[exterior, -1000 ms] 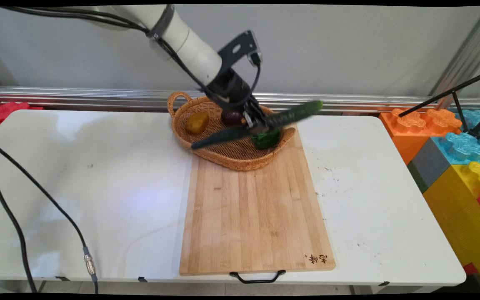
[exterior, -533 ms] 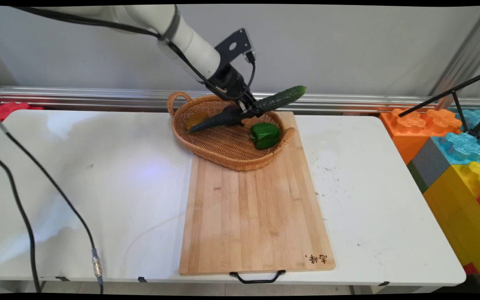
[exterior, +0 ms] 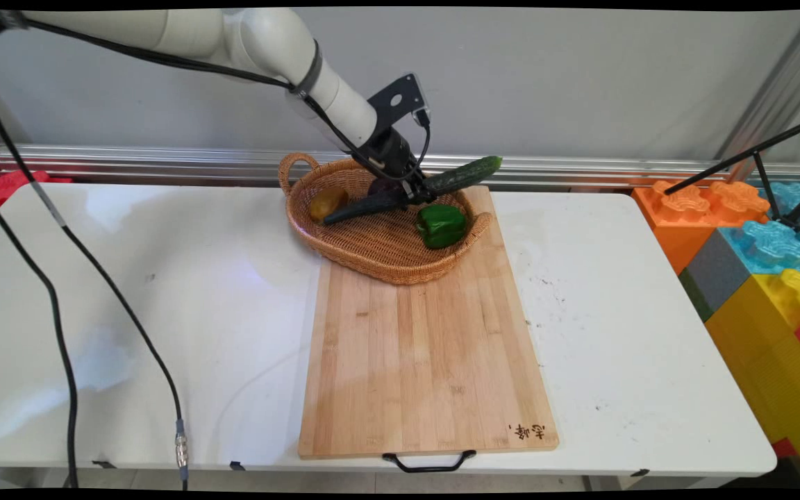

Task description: Place the picked object in the vegetable basket

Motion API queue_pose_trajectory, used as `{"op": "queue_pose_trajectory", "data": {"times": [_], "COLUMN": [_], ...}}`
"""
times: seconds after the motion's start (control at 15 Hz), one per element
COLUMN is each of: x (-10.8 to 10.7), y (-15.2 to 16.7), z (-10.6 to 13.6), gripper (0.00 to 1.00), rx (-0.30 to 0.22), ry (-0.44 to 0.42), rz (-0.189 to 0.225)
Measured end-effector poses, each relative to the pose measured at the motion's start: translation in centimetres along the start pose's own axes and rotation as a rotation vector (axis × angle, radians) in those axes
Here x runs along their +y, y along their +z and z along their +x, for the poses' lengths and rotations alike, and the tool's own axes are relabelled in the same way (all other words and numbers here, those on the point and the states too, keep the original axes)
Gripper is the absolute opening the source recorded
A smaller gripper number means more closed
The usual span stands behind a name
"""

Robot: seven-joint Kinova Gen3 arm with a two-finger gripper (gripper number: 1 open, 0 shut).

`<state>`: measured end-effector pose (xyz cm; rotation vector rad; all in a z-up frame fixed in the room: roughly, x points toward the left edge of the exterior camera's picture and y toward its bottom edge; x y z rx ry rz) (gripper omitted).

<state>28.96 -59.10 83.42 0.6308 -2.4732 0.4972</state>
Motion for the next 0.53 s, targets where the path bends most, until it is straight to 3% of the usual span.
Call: {"op": "queue_pose_trajectory", "data": {"times": [0.07,0.13,0.53], "x": [-0.25,-0.45,-0.69], "y": [0.46,0.74,0.87], "z": [-0.09,-0.12,0.58], "gripper": [0.00,1.00,1.00], "rx": [-0.001,0.000,0.018], "ry": [0.003,0.005,-0.012], "rz": [0.003,0.006,0.006]}}
